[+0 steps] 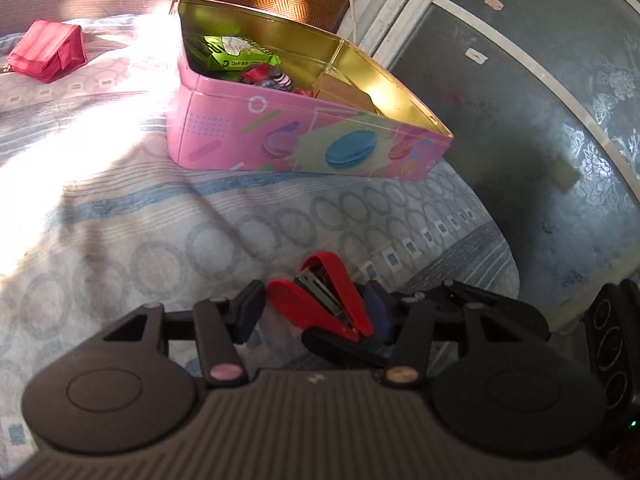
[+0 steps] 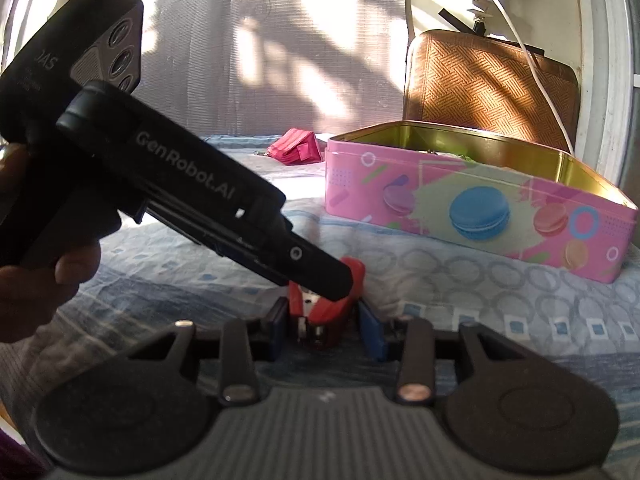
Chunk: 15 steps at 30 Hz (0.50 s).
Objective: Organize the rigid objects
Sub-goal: 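Lower the stapler into the pink tin and open the right tool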
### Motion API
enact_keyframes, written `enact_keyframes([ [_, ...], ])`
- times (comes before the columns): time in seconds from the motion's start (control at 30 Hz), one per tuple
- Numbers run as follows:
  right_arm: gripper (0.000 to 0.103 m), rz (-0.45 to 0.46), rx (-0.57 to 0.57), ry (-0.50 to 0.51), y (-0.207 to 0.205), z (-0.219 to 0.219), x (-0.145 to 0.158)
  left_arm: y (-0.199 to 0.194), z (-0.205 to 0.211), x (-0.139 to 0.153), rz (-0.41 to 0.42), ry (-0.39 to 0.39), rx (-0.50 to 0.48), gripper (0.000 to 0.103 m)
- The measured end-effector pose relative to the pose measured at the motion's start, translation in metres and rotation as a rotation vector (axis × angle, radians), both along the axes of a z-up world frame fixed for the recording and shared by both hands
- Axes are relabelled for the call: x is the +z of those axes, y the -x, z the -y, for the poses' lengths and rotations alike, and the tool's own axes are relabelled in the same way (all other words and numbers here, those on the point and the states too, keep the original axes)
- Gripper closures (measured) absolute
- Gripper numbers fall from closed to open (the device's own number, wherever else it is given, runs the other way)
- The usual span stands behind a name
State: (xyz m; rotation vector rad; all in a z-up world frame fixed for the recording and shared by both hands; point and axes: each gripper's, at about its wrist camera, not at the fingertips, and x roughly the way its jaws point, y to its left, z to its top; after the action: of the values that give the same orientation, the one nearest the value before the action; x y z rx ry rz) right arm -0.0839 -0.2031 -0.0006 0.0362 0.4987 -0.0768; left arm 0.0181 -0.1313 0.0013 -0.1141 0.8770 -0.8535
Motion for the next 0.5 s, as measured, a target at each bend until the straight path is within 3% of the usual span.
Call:
enact_keyframes([
  [0.17,0.067,0.040,-0.017,-0.069,0.006,0.009,0.002,-0.002,-0.003,0.008,0.003,0.033,0.012,0.052],
  [0.33,0.067,0.158,-0.043,-0.032,0.004,0.014,0.030,-0.004,0.001,0.049,0.129,0.067,0.014,0.052],
  [0.5,0.067,0.248,-0.052,0.033,-0.035,0.029,0.061,-0.036,0.013,0.084,0.236,0.076,0.057,0.052],
])
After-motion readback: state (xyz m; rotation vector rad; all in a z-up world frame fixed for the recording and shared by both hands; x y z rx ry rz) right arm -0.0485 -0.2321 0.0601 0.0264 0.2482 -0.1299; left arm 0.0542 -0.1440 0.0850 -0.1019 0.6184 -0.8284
